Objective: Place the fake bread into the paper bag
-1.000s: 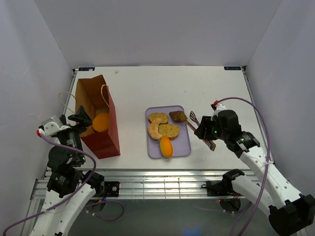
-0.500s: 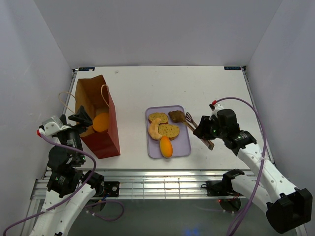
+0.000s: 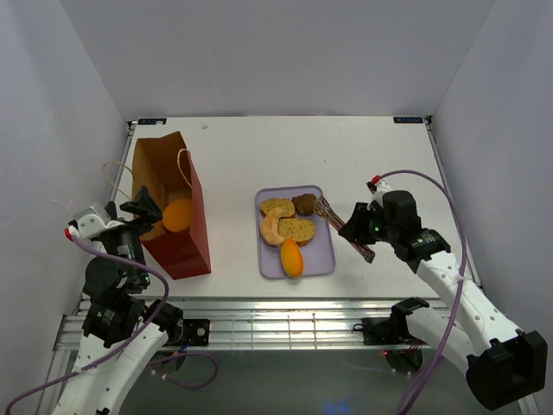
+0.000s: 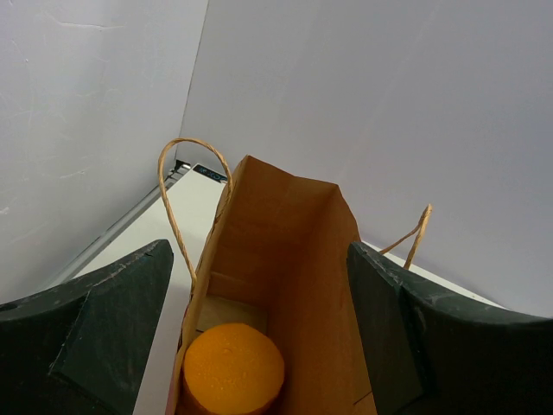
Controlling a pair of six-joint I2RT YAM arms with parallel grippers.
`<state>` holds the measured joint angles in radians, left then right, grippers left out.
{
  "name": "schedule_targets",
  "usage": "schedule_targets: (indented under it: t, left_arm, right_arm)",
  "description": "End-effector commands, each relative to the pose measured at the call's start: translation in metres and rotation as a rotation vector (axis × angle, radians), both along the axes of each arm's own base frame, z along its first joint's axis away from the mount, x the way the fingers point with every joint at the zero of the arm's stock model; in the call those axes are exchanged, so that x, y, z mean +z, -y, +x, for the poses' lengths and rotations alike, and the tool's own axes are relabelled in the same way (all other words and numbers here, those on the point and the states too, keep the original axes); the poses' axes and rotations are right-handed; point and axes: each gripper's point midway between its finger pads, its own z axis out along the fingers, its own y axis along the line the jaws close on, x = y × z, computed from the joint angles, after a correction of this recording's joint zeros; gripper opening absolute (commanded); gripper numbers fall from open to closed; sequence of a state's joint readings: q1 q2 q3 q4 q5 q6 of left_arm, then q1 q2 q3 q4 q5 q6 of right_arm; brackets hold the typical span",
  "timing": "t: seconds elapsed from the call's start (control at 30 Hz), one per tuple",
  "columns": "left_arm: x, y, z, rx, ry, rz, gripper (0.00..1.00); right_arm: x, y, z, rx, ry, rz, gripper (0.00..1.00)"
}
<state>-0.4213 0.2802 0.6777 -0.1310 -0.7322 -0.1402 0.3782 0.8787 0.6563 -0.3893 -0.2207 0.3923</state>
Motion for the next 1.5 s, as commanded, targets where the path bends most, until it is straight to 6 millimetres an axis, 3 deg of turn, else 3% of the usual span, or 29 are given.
schedule_targets:
  t: [0.0,0.2,0.47,0.7,0.9,1.23,1.47]
  left_arm:
    - [-0.003,0.004,0.003,-0.02,-0.014,0.007,0.92]
    - [-0.003,0.004,0.002,-0.018,-0.012,0.007,0.92]
    - [-0.004,0.005,0.003,-0.02,-0.015,0.008,0.92]
    - [-0.002,0.003,0.001,-0.015,-0.009,0.005,0.92]
    - [-0.002,0.0,-0.001,0.001,-0.005,-0.003,0.92]
    - [-0.002,-0.006,-0.005,0.029,-0.003,-0.013,0.92]
    - [-0.001,-0.012,-0.009,0.053,0.009,-0.023,0.92]
  right_arm:
    - [0.031,-0.009,0.009,0.026,0.084,0.06,0.24]
    - [0.053,-0.01,0.011,0.036,0.118,0.067,0.17]
    - [0.084,-0.013,0.012,0.053,0.166,0.088,0.15]
    - [0.093,-0.016,0.008,0.092,0.186,0.094,0.13]
    - [0.115,-0.026,0.005,0.163,0.231,0.134,0.12]
    - [0.171,-0.049,0.012,0.267,0.312,0.236,0.1]
    - [0.226,-0.073,0.02,0.356,0.386,0.336,0.09]
